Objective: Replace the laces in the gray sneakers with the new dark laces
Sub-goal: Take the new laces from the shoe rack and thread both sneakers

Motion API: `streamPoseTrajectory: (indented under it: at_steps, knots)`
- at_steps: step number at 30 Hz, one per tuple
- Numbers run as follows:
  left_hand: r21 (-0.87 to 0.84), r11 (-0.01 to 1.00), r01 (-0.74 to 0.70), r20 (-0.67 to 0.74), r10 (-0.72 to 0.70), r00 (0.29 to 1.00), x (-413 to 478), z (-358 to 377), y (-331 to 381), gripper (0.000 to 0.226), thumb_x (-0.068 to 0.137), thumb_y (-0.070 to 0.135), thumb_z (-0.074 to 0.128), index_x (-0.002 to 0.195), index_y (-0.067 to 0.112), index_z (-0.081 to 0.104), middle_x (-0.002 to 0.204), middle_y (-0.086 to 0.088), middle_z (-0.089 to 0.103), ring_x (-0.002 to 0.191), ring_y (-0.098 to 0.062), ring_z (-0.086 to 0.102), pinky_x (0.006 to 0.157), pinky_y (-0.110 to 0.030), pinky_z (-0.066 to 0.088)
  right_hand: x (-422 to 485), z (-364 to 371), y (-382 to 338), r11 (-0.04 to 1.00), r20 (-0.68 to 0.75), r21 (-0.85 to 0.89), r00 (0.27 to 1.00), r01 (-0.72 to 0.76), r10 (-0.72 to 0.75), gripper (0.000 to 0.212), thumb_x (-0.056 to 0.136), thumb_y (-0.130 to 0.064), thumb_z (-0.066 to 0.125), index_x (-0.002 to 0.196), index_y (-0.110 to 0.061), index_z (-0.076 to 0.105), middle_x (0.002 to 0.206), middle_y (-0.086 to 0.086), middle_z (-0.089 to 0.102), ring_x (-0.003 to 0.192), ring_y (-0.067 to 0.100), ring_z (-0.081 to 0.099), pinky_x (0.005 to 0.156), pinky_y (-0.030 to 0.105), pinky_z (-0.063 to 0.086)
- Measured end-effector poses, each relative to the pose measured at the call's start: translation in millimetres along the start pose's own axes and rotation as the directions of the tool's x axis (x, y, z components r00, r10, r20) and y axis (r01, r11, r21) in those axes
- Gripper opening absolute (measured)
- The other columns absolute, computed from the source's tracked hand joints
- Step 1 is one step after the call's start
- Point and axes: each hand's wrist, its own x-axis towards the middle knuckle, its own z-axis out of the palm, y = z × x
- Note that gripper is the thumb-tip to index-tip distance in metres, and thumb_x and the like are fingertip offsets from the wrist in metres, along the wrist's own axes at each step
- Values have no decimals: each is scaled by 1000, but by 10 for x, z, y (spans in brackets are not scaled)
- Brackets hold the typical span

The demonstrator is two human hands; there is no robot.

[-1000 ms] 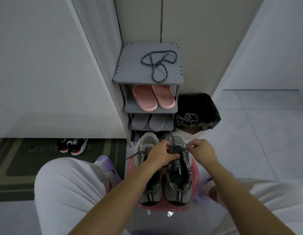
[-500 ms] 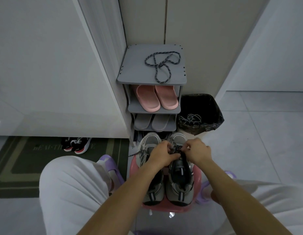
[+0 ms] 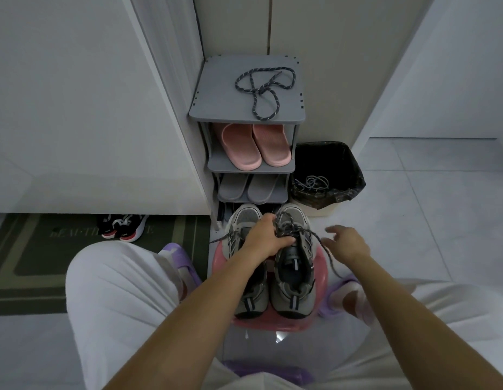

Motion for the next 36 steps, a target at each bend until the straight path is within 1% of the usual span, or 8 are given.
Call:
streamPoseTrajectory:
  at_steps: [4,9,14,22,27,32,34,36]
  knots:
    - [20,1000,0,-1,0,1000,-12,8,13,68,80,34,73,134,11,39,123,-6,54,112,-22,54,93,-32,43,-12,103,-338,977,-37,-94,980,192,-196,29,91,-35,54,118,-26,62,125,4,55,112,25,55,97,39,40]
    - [19,1000,13,10,-13,1000,-9,1,6,70,81,35,72,135,10,36,125,-6,54,114,-22,54,94,-32,42,-60,118,-323,928,-88,-306,964,214,-251,23,95,-31,44,103,-19,62,112,7,55,102,27,57,89,37,34]
    - [31,999,12,23,-12,1000,10,-4,-14,69,83,36,69,137,12,35,124,-6,54,114,-22,53,95,-33,43,-64,6,12,956,-114,-279,985,93,-129,16,91,-21,48,99,-23,61,108,5,55,97,26,58,87,36,33]
    - [27,999,35,41,-36,999,14,-8,-6,68,83,36,69,137,12,35,124,-7,54,111,-23,55,96,-36,46,-90,-244,452,973,-178,-187,979,-131,98,22,88,-15,47,102,-26,59,114,5,58,101,26,56,86,36,31]
    - [103,995,12,26,-14,1000,-3,-18,-2,46,86,38,65,121,12,50,114,-4,57,103,-21,56,87,-34,48,-115,-269,444,980,-198,-177,979,-92,56,13,94,-19,47,100,-18,58,102,6,64,99,28,56,87,36,36]
    - [275,960,-52,-55,70,996,-22,-180,5,18,91,32,58,91,15,66,91,0,68,82,-15,60,75,-31,49,-140,-330,509,971,-80,-229,996,-66,49,16,93,-26,52,103,-18,62,102,4,63,101,27,56,88,37,43]
    - [326,945,-29,-71,55,996,-39,-270,-74,19,92,32,56,87,18,67,86,1,67,83,-17,61,74,-31,49,-154,-372,557,969,-61,-232,996,-80,68,17,92,-27,53,101,-19,64,97,4,63,98,26,57,86,36,46]
    - [426,905,11,-89,29,996,-51,-322,-171,18,92,34,56,91,22,70,97,1,68,98,-21,59,80,-34,50,-167,-422,582,981,-52,-181,997,-71,62,18,91,-30,56,97,-16,65,88,5,63,89,26,58,80,34,48]
